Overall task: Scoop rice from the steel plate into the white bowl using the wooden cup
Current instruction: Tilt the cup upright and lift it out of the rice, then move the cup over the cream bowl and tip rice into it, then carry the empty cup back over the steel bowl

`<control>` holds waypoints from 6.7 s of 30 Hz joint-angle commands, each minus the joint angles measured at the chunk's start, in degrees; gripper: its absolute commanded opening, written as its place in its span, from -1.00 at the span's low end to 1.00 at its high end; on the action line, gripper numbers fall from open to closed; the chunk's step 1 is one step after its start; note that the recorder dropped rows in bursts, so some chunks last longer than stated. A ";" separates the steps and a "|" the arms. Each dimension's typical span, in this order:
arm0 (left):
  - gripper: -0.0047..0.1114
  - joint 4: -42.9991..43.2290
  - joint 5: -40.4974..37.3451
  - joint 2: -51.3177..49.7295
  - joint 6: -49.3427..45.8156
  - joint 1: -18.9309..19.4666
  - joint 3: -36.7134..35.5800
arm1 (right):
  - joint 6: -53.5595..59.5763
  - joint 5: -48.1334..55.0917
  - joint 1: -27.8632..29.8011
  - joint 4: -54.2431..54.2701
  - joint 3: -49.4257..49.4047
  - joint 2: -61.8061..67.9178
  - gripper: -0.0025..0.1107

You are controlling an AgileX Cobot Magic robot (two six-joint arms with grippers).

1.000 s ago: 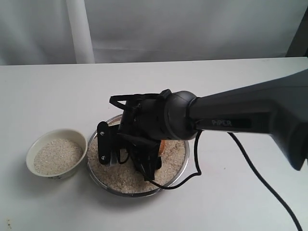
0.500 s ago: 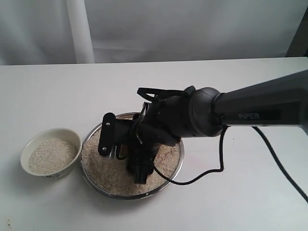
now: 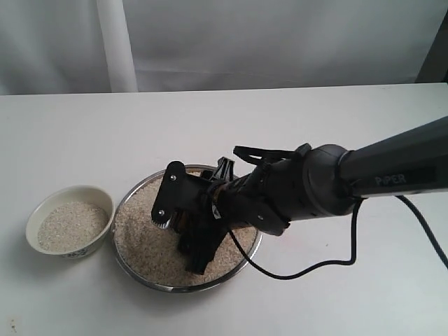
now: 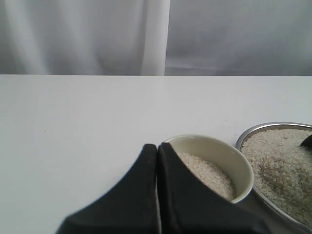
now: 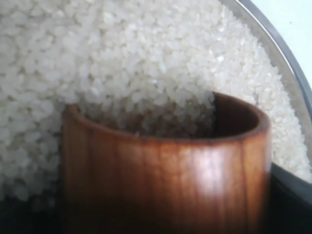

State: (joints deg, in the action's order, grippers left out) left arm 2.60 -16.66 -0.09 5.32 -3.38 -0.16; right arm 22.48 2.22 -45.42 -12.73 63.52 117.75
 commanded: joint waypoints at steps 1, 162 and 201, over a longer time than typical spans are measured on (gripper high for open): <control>-0.92 -0.45 0.37 0.09 0.19 -0.24 0.16 | 0.22 -6.84 0.24 1.84 -2.02 -0.34 -0.96; -0.92 -0.45 0.37 0.09 0.19 -0.24 0.16 | 82.39 -3.72 -9.99 -6.59 31.94 9.74 -0.96; -0.92 -0.45 0.37 0.09 0.19 -0.24 0.16 | 39.93 3.31 -9.99 -8.98 31.94 6.91 -0.96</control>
State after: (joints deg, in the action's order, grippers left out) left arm 2.60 -16.66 -0.09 5.32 -3.38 -0.16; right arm 74.76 1.71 -55.30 -19.85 94.89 127.26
